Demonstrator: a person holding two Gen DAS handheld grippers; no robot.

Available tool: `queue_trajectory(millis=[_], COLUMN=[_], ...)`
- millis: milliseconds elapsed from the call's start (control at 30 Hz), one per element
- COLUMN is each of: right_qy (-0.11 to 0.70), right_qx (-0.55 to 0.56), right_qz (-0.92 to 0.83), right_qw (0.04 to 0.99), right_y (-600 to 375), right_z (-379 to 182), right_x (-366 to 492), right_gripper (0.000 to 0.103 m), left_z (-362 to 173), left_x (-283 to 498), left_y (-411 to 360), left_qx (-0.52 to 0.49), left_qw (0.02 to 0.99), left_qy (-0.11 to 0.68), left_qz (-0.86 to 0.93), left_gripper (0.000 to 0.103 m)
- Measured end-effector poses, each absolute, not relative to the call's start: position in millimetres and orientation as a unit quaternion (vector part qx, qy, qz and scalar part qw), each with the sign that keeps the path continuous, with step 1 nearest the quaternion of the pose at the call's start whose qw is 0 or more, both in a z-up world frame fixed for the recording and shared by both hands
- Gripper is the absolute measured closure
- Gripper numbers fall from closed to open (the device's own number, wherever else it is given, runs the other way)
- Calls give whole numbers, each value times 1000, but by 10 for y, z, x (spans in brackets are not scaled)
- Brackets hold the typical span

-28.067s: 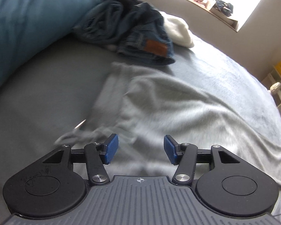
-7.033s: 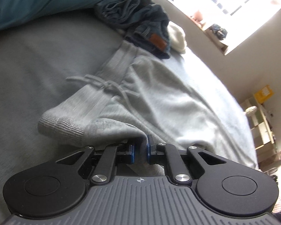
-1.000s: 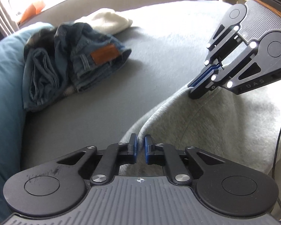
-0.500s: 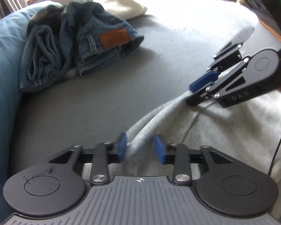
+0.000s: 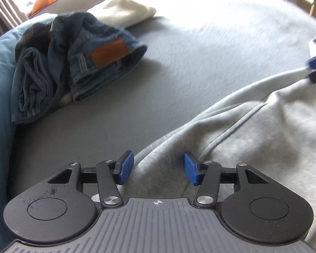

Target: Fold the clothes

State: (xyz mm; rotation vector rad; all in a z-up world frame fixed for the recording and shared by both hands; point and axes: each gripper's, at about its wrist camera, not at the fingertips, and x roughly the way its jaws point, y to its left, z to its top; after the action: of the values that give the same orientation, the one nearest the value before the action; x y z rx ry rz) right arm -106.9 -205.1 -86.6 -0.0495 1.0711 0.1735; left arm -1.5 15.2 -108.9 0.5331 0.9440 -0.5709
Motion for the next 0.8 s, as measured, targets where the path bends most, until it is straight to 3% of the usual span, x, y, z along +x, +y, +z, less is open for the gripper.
queue_trajectory(millis=[567, 600, 667, 800], right_qy=[512, 515, 518, 487], right_qx=[-143, -140, -137, -144], right_qz=[257, 260, 262, 237], right_qw=[807, 805, 803, 828], right_y=[-1766, -1768, -1774, -1826], right_z=[-1436, -1439, -1427, -1170], right_x=[-762, -760, -766, -892], right_gripper=[67, 74, 98, 100], left_z=[-1230, -1233, -1228, -1204], left_x=[-13, -15, -27, -37], left_y=[151, 144, 135, 155], left_qx=[273, 276, 278, 282], left_qw=[823, 823, 824, 828], left_qy=[447, 447, 447, 444], left_qz=[-219, -216, -209, -195], left_gripper=[41, 41, 41, 41])
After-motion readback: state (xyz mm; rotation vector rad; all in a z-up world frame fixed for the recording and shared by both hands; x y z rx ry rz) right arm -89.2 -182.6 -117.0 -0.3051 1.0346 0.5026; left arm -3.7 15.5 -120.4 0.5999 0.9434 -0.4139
